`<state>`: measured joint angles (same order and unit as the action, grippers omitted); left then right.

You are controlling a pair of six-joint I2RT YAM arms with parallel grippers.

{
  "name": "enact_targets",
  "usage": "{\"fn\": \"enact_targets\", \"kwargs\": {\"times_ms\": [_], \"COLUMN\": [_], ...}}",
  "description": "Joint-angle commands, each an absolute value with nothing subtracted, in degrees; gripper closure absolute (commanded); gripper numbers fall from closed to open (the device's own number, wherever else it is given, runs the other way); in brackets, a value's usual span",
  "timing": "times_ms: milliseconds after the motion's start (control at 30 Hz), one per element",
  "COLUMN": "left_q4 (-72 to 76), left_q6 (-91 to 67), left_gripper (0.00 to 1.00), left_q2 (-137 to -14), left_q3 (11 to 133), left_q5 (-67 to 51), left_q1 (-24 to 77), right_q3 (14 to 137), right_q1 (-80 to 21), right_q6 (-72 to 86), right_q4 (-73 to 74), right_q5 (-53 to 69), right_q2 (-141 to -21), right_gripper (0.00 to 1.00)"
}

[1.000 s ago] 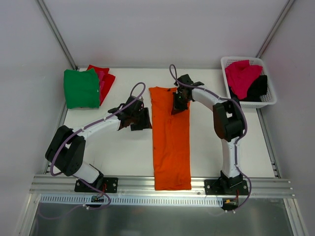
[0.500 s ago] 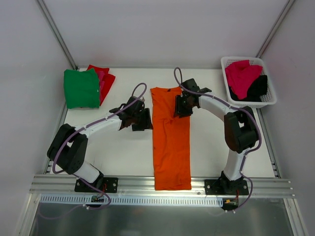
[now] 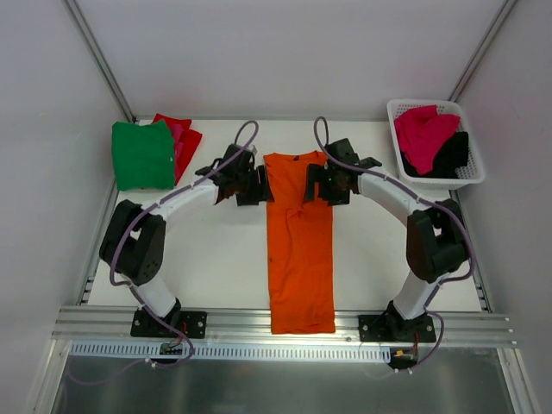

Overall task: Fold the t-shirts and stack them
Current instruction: Fold the tshirt

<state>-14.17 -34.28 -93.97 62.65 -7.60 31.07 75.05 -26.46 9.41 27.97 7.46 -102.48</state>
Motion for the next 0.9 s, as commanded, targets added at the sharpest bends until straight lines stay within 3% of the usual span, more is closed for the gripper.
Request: {"fn": "enact_targets", "kwargs": {"times_ms": [0,100,200,267,300,333,400,467,533,867], "left_q4": [-11.6,-11.3,-11.3,-11.2,-11.2,-11.0,-10.2,-9.1,-9.1,-3.4], "left_q6": [-31.6,-30.9,-30.5,-30.9,-31.9,-32.6,-34.8,-36.5,-37.6,-39.4], "left_gripper": [0.45,0.46,0.46,0.48,0.5,0.59,0.69,0.9,1.0,1.0], "left_q2": [-97.8,-104.9,-114.0,-117.7,-120.9,-122.5,-126.1,-128.0,-129.7,-122.0], "left_q3": [74.4,84.6,92.9,96.4,99.3,100.7,103.3,105.2,105.4,87.4], "left_q5": [-15.3,-20.3,-24.5,-27.8,-29.2,-32.1,-34.5,-37.8,-38.8,-39.6], "left_q1": [25.2,21.6,19.7,18.9,18.2,17.9,17.7,17.8,18.7,21.4], "right_q3": [73.7,70.5,66.7,63.7,63.0,62.4,61.4,61.3,62.0,66.3], "right_q1": [-26.7,-26.7,-26.7,-26.7,-26.5,-26.7,-26.6,-26.5,-26.4,-24.0], "right_q6": [10.4,10.3,10.3,10.3,10.4,10.5,10.1,9.8,9.8,9.9], "right_q4": [26.9,25.9,24.7,23.4,23.2,22.9,22.5,22.5,22.4,21.4], "right_q5": [5.9,6.2,6.4,6.7,6.4,6.4,6.4,6.3,6.4,8.1], "right_q2": [-93.2,-88.5,-84.7,-83.0,-82.4,-81.4,-80.9,-81.5,-82.3,-89.8], "right_gripper": [0.16,0.17,0.28,0.58,0.78,0.99,0.99,1.0,0.99,0.99]}}
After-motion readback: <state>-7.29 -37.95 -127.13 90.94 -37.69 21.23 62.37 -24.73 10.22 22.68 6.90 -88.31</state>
